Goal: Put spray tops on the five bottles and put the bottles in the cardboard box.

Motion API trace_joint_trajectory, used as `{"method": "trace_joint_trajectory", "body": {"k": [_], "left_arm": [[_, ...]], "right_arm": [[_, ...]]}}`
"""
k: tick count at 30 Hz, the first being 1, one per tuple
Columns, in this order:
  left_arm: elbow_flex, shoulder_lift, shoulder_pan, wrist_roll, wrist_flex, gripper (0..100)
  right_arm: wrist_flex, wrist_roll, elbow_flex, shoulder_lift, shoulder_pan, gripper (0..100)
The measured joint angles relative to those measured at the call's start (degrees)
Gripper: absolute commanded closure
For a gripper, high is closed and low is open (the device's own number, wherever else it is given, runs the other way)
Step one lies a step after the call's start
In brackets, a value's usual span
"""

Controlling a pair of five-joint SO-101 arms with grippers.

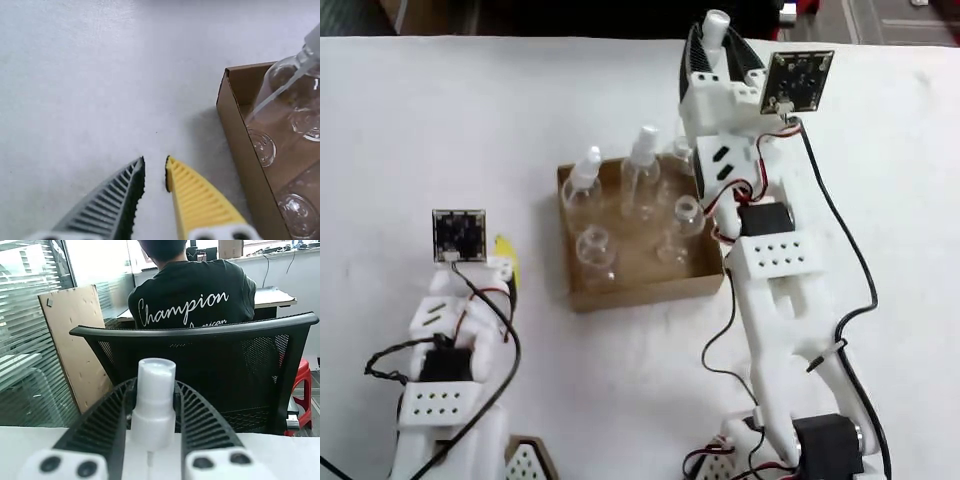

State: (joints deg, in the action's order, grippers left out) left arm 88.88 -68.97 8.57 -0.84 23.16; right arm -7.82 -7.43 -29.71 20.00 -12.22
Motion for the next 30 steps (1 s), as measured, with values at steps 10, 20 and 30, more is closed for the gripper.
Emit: {"method": "trace_joint_trajectory", "body": {"k": [10, 20, 30], "left_arm": [[0.0, 0.0, 0.0, 0.0, 0.0, 93], [0.0, 0.0, 0.0, 0.0, 0.0, 93], [0.0, 0.0, 0.0, 0.0, 0.0, 93]], "right_arm": [[0.0, 0.0, 0.0, -0.4, 0.6, 98.3], [-1.5, 0.0, 0.0, -0.4, 1.1, 98.3], [-4.0, 0.0, 0.0, -2.3, 1.1, 98.3]]}}
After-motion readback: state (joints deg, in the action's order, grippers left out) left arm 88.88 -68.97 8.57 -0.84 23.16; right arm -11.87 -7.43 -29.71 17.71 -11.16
